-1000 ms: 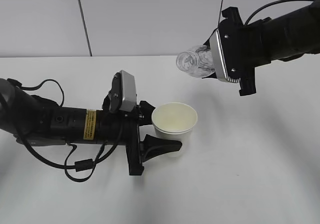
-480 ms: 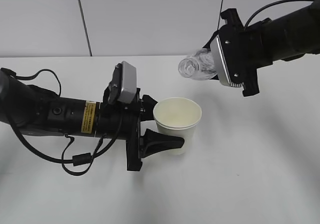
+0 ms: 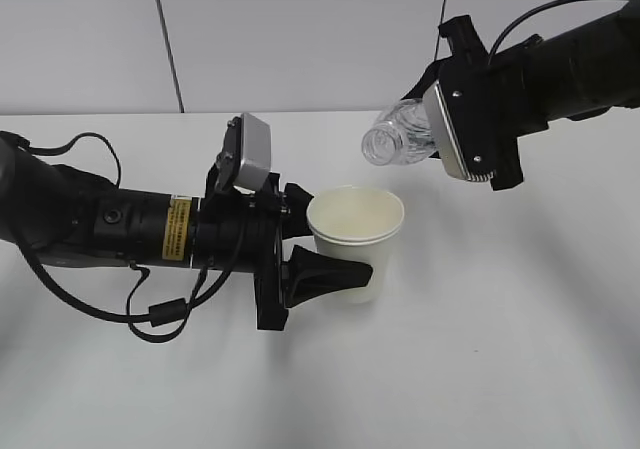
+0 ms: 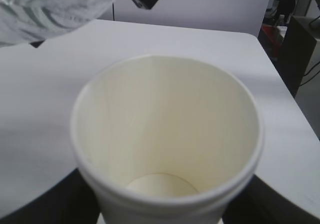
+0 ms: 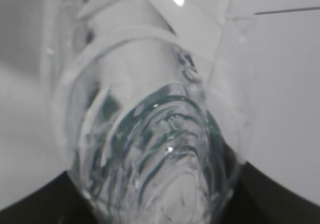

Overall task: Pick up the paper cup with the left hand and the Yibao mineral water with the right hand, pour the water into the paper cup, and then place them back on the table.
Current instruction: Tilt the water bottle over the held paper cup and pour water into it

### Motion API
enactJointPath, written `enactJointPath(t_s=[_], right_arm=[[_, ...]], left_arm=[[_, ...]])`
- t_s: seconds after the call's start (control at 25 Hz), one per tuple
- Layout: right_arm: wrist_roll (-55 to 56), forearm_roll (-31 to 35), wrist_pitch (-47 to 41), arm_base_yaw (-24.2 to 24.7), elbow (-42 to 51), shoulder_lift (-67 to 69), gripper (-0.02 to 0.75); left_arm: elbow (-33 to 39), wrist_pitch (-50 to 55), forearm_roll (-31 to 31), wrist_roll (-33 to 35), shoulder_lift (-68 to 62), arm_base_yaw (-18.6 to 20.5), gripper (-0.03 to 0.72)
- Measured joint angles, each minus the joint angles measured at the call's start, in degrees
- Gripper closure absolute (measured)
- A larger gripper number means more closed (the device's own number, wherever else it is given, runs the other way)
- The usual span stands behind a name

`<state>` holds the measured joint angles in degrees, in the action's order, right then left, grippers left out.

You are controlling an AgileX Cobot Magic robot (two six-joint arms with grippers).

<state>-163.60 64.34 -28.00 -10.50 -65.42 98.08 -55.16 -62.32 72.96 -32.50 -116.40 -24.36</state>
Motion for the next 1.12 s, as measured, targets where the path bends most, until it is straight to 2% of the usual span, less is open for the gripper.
enactJointPath(t_s=[1.12], right_arm=[[-7.12,0.0,1.67,0.0,0.0,0.0,0.314]], left_arm=[[-0.11,-0.02,-0.29,-2.27,0.12,0.0,0.269]])
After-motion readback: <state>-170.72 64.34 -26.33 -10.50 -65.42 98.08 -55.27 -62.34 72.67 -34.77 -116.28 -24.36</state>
